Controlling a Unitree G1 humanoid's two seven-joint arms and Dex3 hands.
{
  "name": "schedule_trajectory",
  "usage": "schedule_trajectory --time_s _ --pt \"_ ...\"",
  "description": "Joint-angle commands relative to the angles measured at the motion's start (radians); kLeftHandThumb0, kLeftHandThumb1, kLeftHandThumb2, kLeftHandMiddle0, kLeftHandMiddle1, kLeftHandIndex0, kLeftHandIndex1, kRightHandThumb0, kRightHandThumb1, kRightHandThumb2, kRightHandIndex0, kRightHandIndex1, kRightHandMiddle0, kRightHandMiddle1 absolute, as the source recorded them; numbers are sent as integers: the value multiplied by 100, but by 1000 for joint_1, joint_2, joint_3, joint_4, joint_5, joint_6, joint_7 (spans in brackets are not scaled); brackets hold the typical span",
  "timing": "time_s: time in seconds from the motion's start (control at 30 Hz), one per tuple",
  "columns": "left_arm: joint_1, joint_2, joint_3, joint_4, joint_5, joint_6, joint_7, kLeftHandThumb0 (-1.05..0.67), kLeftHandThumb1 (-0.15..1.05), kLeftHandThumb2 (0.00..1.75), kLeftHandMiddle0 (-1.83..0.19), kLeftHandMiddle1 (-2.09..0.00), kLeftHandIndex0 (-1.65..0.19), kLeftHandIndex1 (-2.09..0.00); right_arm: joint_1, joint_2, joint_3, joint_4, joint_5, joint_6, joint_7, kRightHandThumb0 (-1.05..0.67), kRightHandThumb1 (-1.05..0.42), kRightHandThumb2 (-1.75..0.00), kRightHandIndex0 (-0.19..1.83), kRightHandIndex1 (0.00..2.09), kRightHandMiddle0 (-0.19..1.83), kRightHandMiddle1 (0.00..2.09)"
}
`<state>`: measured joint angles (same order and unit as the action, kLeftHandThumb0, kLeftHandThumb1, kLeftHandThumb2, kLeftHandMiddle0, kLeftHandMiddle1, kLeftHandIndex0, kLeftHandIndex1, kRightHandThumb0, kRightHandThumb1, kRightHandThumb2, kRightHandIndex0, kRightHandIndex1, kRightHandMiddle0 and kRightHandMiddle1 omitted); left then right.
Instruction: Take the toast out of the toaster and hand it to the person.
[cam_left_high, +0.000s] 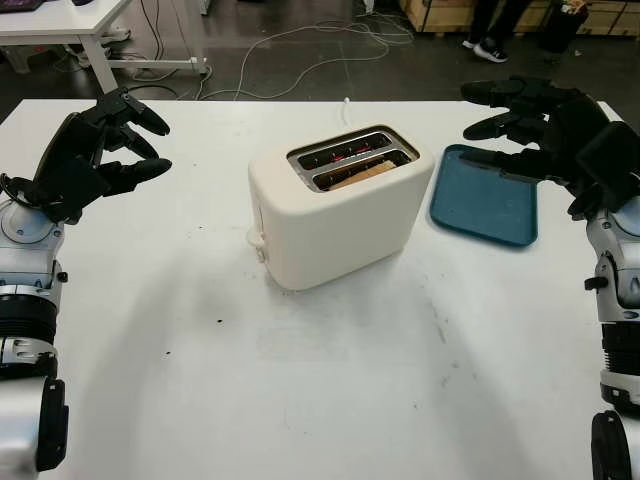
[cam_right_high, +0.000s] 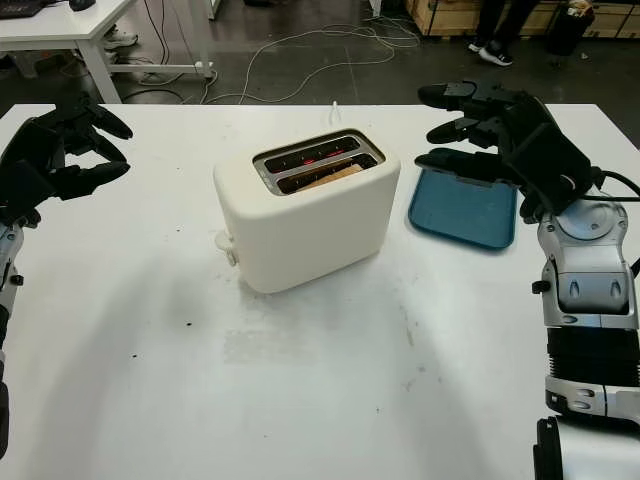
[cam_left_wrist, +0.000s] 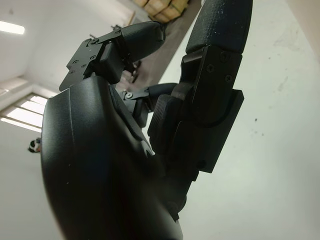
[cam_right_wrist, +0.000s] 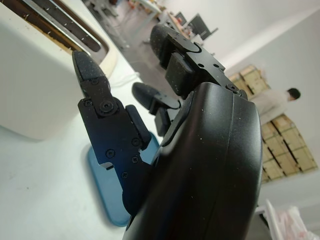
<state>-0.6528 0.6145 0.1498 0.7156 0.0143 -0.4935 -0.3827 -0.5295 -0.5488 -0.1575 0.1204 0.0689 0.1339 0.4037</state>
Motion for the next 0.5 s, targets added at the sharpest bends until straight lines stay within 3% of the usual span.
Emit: schedule_trajectory --time_s 0.0,0.47 --pt "-2 16 0 -10 2 -6 0 -105 92 11 -35 -147 -24 -143 -15 5 -1 -4 5 13 -7 -30 -70 0 39 96 64 20" --pt "-2 16 0 -8 1 -10 -1 -105 92 11 -34 -148 -24 -143 -14 2 0 -5 -1 14 -10 -29 -70 0 40 95 63 21"
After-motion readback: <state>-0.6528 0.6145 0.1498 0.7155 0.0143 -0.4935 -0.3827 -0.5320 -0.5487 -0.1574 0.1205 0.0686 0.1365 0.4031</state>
